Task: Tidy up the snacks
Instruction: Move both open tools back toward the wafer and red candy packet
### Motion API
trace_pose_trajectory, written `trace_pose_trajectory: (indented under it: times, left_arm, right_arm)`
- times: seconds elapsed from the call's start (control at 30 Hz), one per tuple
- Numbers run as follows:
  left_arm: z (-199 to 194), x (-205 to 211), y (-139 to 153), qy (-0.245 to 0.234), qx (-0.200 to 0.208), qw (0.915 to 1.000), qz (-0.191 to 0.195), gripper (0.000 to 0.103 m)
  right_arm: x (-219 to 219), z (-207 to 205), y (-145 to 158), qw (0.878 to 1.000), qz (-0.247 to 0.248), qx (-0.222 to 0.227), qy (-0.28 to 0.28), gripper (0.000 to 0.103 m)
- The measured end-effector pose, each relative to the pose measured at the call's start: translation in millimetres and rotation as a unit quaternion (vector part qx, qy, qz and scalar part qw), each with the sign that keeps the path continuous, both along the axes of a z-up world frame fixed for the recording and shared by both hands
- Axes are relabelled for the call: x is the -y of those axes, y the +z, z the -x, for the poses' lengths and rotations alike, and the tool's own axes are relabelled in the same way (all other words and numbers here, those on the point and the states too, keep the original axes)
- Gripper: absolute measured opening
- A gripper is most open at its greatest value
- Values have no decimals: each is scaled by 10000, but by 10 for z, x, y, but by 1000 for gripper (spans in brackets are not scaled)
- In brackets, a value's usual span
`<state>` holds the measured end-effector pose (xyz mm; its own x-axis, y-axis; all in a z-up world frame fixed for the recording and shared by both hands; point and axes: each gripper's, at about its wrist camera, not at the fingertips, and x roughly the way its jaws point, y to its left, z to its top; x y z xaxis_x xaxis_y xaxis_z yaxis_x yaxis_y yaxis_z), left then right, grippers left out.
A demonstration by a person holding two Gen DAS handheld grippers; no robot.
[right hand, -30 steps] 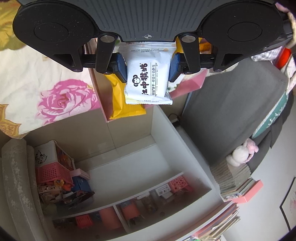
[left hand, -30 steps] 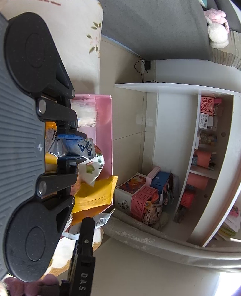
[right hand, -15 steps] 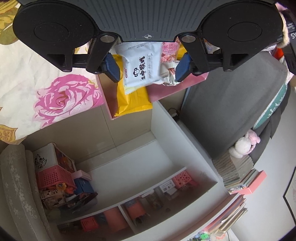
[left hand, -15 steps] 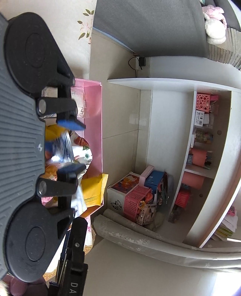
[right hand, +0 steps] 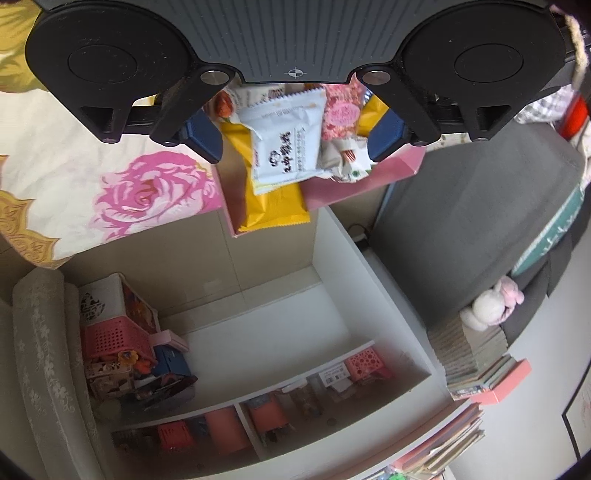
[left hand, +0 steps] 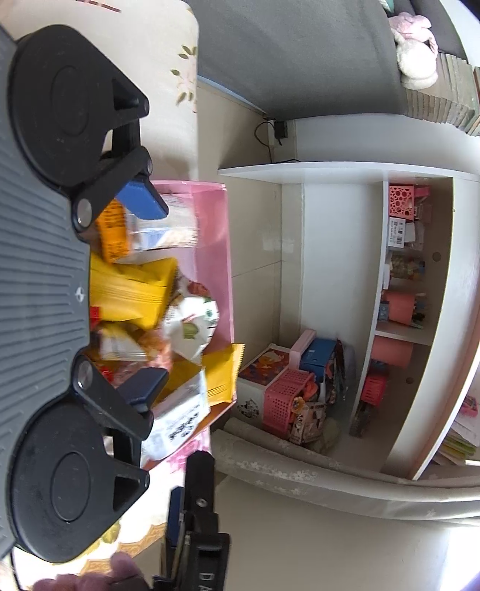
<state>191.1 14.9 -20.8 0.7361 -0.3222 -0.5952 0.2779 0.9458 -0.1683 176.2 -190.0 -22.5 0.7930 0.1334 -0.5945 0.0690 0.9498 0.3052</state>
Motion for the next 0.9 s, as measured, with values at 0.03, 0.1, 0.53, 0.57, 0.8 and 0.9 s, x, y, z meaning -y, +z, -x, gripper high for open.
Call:
trace_pose_trajectory:
  times: [0.03,0.1,0.53,0.57,0.8,0.9]
  left_arm:
    - [24,-5,-1,-3,-24,10000,-27,89]
    - [76,-9,-5,-8,-80,9999,-98,92]
    - [518,15,-219,-85,-187,9988,-455,103]
    - [566,40,-248,-123,-96,9984,-553,103]
    - [745,119,-377,-364,13,9966,-745,103]
    - [804,177,-406,-449,55,9961,-757,102]
  right_arm:
    - [8,26,13,10000,59,-30,-13,91]
    - [18,86,32,9997,221,-95,-43,93]
    - [100,546,-283,9944,888,-552,-126,96]
    - [104,588,-331,9938,951,-564,-116,96]
    - [51,794,-639,9845,1682,-460,187,96]
    - [9,837,-705,9802,1908,-417,340,96]
